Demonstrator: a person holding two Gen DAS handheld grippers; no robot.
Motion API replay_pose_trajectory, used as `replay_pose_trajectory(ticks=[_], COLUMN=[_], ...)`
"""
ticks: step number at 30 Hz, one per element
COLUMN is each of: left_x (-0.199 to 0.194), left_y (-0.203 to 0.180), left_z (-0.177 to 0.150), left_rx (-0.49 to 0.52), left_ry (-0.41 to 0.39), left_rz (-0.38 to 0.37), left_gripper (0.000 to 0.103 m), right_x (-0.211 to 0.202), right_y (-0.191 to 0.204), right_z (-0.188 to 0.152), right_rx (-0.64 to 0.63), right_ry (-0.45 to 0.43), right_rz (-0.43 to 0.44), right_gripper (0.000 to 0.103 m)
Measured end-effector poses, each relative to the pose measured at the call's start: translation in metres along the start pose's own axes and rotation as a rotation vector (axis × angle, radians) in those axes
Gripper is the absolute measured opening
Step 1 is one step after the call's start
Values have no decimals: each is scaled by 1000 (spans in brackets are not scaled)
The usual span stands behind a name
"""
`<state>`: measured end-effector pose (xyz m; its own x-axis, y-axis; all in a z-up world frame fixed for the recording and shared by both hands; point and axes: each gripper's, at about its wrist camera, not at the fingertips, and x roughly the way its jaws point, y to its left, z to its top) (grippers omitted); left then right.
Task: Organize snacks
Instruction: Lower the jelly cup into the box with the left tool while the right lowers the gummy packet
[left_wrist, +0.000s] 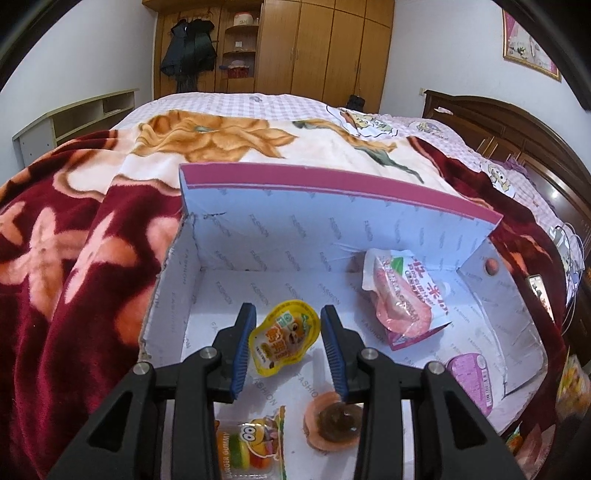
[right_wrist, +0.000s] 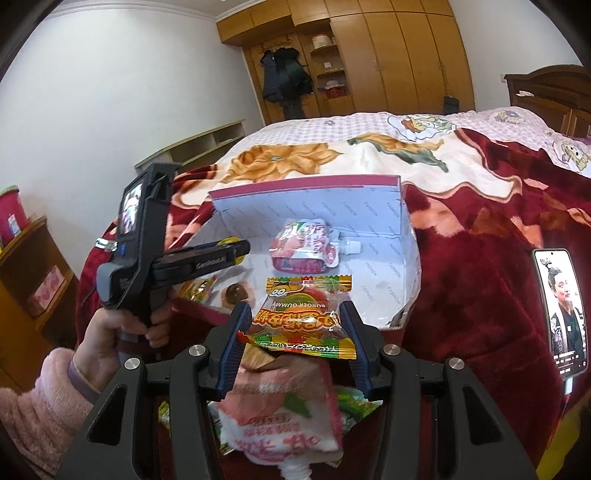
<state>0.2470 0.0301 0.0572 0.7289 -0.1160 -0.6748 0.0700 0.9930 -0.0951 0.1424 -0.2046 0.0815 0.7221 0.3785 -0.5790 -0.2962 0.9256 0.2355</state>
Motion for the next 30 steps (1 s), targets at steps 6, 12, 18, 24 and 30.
replay_pose_trajectory(ticks=[6,12,18,24,30], left_x=[2,5,5,6,6], left_y=[0,-2,-2,-2,-2], left_z=[1,0,0,0,0], left_rx=[-3,12,12,11,12], left_ry=[15,31,32,31,31], left_rz=[3,10,9,9,8], left_gripper=[40,42,42,42,42], right_x=[13,26,39,56,74], right_y=[-9,-17,-22,-26,-30], right_z=[7,11,23,33,39], right_rx=[12,32,30,42,51], right_ry=[6,26,26,43,65], right_rz=[-14,-17,-32,-41,-52], right_gripper=[50,50,50,50,50])
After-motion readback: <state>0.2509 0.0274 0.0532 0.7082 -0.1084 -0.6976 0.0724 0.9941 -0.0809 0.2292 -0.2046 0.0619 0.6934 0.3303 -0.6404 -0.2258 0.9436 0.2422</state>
